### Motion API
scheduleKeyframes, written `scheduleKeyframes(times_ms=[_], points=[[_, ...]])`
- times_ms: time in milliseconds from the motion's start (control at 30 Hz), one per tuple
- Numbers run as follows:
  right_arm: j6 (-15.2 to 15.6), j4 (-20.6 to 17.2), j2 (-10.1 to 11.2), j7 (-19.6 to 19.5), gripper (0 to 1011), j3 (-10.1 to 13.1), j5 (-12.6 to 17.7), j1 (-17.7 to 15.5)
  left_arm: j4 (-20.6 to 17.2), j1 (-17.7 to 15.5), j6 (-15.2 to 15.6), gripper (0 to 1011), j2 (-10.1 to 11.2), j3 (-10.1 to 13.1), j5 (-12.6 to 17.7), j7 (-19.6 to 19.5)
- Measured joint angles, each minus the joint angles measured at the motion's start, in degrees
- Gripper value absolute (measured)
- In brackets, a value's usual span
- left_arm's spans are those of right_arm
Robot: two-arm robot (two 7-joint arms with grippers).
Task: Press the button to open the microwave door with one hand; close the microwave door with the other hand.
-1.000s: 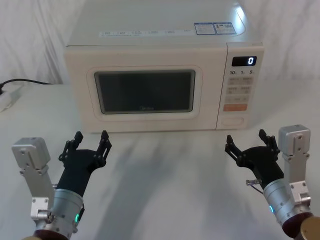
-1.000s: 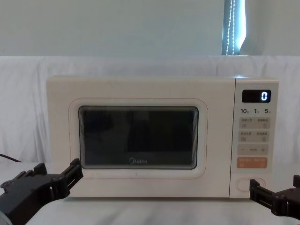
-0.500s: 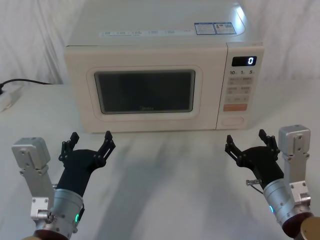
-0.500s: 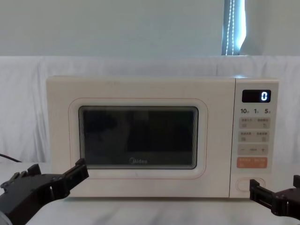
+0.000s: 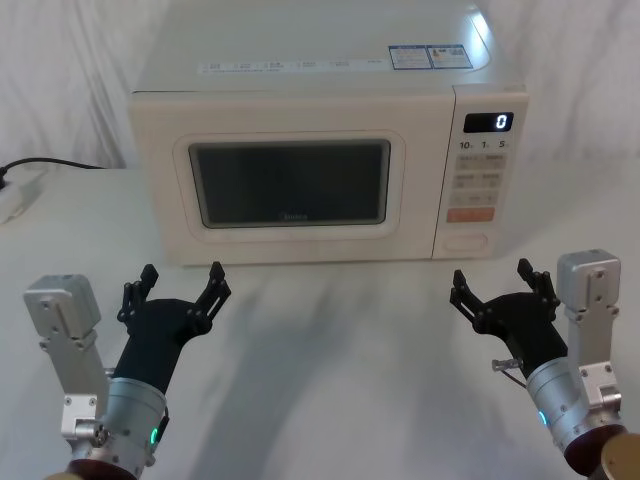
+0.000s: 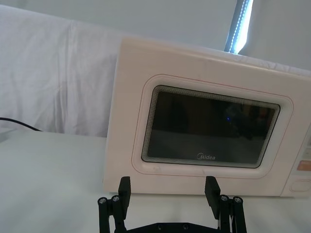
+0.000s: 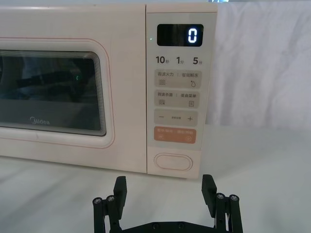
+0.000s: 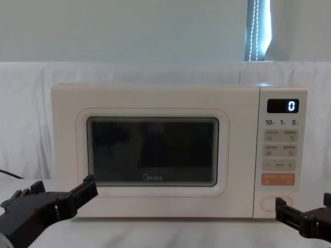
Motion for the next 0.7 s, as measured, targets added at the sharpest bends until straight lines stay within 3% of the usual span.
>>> scheduleKeyframes(times_ms=[700], points=[[0.0,0.0,0.0,0.0,1002,0.0,0.0,0.0,0.0,0.0,0.0,1001,0.0,0.0,0.0,0.0]])
